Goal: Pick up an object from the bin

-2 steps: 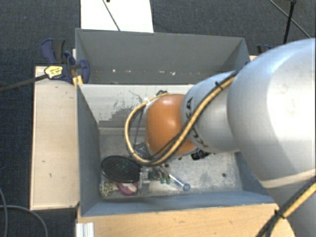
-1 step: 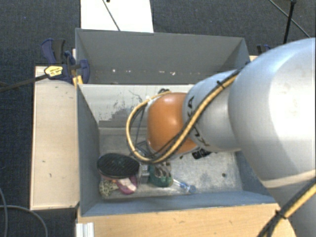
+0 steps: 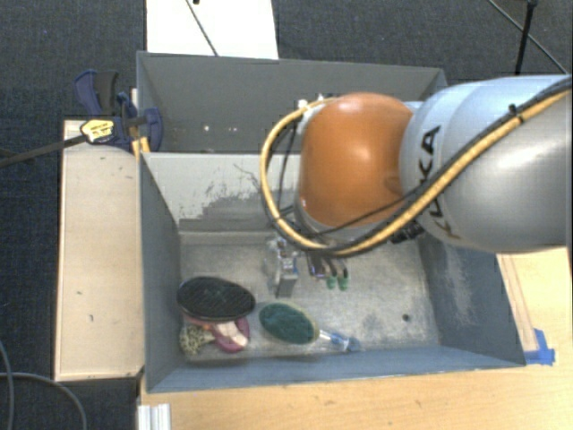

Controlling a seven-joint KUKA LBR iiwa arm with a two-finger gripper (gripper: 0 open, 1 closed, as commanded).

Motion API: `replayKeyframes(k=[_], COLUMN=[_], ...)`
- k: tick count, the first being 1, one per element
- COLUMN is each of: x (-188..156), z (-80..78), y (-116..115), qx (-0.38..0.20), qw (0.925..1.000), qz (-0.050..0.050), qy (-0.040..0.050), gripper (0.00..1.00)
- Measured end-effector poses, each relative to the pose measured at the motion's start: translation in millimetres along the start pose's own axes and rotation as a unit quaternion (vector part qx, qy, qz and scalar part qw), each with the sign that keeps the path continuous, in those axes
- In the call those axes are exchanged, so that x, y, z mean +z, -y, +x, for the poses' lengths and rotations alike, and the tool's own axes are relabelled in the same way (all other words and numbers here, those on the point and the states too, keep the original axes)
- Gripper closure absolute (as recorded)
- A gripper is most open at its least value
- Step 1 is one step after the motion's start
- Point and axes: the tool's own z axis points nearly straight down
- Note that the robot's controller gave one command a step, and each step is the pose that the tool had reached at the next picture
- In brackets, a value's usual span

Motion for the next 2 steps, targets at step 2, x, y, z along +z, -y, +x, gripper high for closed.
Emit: replayKeyframes(k=[2], x=[108.2], z=[-6.2], y=[-86.9], qx=[-0.009], qw=[0.9999], qz=[0.001], qy=[-0.0074], gripper=[0.00])
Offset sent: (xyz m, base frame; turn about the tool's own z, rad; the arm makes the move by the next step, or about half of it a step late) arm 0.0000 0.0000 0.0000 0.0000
